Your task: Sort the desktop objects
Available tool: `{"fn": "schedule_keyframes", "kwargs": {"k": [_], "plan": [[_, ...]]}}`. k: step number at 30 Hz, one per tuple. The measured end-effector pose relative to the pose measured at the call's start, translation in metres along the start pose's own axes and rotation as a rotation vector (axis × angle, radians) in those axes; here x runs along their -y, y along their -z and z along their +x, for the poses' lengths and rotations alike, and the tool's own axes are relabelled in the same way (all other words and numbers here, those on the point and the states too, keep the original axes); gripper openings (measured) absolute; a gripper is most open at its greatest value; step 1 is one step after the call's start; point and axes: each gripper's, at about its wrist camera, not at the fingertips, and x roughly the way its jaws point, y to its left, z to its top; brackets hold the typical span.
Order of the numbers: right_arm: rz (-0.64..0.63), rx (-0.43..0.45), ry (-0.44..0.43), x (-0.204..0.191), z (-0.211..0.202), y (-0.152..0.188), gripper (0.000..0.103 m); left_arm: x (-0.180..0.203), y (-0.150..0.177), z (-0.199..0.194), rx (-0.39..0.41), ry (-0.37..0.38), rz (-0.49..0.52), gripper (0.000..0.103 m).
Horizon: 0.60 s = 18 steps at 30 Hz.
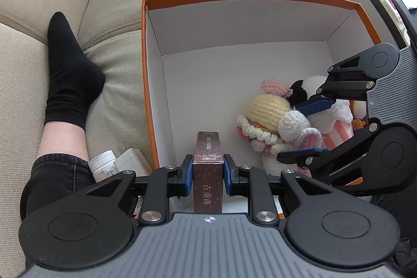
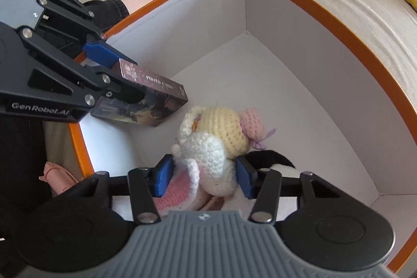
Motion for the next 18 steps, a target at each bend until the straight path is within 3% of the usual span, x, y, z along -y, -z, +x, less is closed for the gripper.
{"fn": "schedule_keyframes", "kwargs": {"k": [5, 11, 15, 17, 18], "plan": [[0.017, 0.020, 0.004, 0.003, -0.009, 0.011, 0.053, 0.009, -0.002, 0.002, -0.009, -0.073, 0.051, 0.026], [-0.019, 0.114, 0.034, -0.007, -0.031, 0.006, 0.052, 0.008, -0.005, 0.001, -0.035, -0.065, 0.063, 0.026], [-0.115, 0.224, 0.007, -0.024, -0.046, -0.001, 0.052, 0.012, -0.008, -0.002, -0.057, -0.066, 0.079, 0.026], [-0.172, 0.224, -0.008, -0.031, -0.044, -0.003, 0.050, 0.013, -0.009, -0.002, -0.065, -0.069, 0.088, 0.026], [-0.192, 0.213, -0.014, -0.033, -0.040, -0.004, 0.044, 0.013, -0.009, -0.001, -0.072, -0.068, 0.087, 0.026]]}}
